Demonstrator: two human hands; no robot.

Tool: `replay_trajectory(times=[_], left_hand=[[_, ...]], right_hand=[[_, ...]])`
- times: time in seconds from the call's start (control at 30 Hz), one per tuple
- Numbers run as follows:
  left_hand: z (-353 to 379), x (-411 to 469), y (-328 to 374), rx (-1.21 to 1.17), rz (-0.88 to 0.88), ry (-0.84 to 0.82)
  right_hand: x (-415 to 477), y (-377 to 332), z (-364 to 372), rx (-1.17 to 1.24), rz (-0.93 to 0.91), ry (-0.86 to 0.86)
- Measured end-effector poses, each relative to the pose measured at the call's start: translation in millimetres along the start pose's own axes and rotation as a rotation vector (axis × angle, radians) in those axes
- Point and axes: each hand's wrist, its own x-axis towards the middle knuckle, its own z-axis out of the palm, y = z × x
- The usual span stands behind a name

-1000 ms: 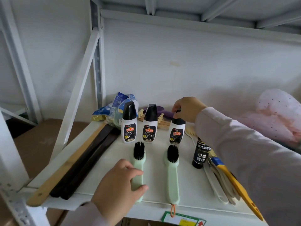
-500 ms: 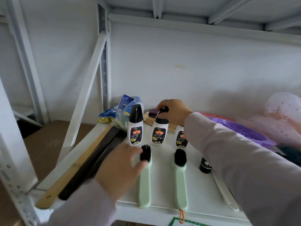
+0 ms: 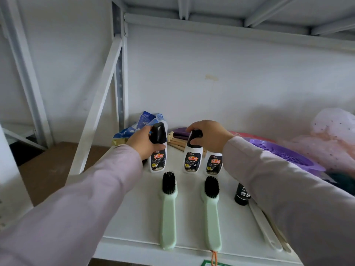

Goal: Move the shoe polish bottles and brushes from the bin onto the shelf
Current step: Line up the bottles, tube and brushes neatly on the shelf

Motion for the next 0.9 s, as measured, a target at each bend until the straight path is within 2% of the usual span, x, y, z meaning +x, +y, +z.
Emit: replay_trajectory(times=[0.37,0.5,0.9], left_hand=[[-1,-6,3,0.019,0.003,-0.019],[0,-11,2,0.017,-0.019,-0.039],[9,-16,-8,0.063,-0.024,-0.009]], right_hand=[[-5,4,-13,0.013,-0.025,0.067],[-2,-1,-9,-0.015,-0.017,0.006],[-1,-2,-6,0.078,-0.011,0.017]])
